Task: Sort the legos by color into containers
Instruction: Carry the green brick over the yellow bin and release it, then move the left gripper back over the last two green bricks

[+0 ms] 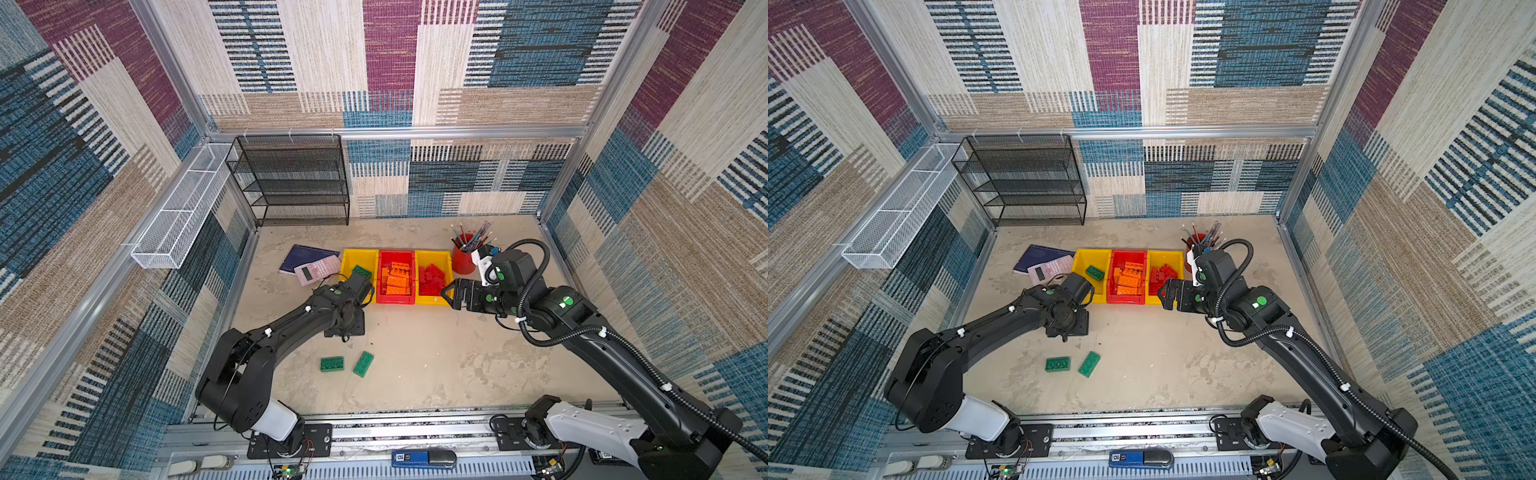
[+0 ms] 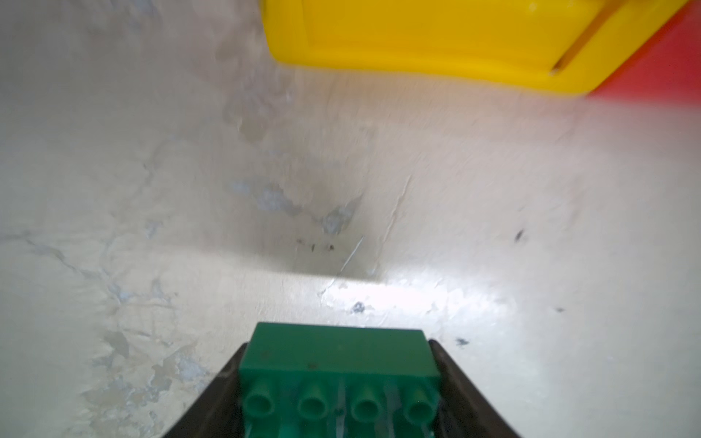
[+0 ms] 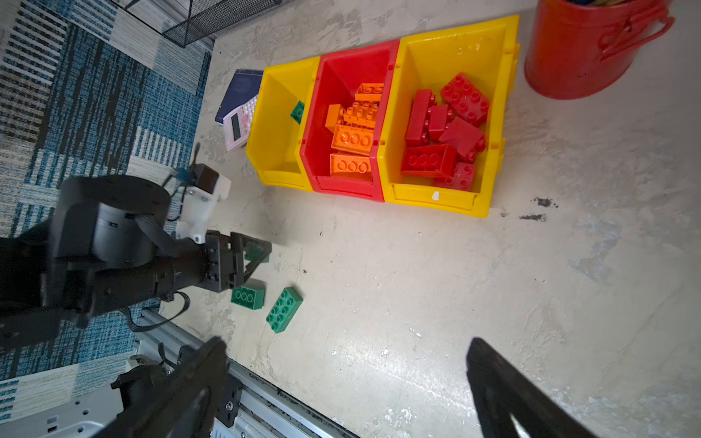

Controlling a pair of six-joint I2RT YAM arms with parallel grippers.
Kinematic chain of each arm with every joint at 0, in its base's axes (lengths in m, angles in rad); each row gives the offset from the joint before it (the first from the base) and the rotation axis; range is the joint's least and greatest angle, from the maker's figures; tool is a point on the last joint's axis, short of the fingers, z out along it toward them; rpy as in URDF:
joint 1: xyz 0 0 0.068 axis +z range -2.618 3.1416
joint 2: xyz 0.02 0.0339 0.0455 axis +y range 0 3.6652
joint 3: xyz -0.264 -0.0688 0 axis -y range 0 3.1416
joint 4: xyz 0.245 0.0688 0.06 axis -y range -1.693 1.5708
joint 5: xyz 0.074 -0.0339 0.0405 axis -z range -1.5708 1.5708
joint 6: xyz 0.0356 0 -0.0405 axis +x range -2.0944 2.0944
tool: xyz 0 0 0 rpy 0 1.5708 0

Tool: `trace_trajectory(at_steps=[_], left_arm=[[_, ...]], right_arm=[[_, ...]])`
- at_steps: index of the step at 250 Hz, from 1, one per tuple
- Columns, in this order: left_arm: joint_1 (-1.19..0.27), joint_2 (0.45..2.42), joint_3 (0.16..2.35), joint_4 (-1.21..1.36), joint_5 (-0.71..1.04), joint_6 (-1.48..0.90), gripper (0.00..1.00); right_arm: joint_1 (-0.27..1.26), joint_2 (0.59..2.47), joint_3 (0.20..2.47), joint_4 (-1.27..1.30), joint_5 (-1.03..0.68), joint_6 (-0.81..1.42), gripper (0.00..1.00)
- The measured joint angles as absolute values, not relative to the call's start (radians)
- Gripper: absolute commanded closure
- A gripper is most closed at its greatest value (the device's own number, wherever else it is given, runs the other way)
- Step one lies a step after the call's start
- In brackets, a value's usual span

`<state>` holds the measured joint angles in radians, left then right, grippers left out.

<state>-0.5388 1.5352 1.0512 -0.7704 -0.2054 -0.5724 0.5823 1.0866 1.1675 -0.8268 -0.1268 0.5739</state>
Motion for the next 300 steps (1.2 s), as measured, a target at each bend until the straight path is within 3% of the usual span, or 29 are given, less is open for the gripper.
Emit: trace_trajectory(at_steps=[116, 177, 211, 255, 300], left_arm=[[-0.389, 1.971, 1.697, -0.848, -0.183, -0.415, 0.43], [-0.348, 2.177, 1.958, -0.912, -0.146, -0.379, 0.21], [-0.347, 2.236, 2.072, -0.957, -0.146, -0.367, 0.19], [-0.348, 2.216, 2.092, -0.991, -0.125, -0.368, 0.19], [-0.363, 1.998, 1.850, -0.970, -0.127, -0.383, 0.19]], right_arm=[[0.582, 1.050, 1.147, -0.830, -0.041, 0.616, 0.00], [0.582, 1.047, 1.164, -0.861, 0.013, 0.652, 0.00], [0.582, 1.064, 1.193, -0.889, 0.045, 0.654, 0.00], [0.581, 1.102, 1.227, -0.899, 0.060, 0.645, 0.00], [0.580, 1.127, 1.227, -0.893, 0.040, 0.600, 0.00]])
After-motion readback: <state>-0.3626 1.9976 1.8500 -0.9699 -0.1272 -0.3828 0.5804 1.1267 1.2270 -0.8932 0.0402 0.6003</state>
